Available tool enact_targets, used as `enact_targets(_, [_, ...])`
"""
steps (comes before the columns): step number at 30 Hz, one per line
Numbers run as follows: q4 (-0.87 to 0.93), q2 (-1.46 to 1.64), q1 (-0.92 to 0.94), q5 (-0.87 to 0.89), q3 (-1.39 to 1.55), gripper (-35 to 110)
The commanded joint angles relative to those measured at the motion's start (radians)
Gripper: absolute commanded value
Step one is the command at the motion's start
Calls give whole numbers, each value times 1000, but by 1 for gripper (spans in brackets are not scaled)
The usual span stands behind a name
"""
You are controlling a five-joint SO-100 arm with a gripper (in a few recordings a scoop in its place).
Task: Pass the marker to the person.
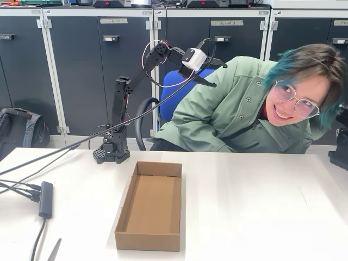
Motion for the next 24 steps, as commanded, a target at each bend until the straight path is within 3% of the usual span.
enact_targets(1, [2, 63, -11, -17, -9, 40])
enact_targets(24, [34, 72, 2, -37, -20, 40])
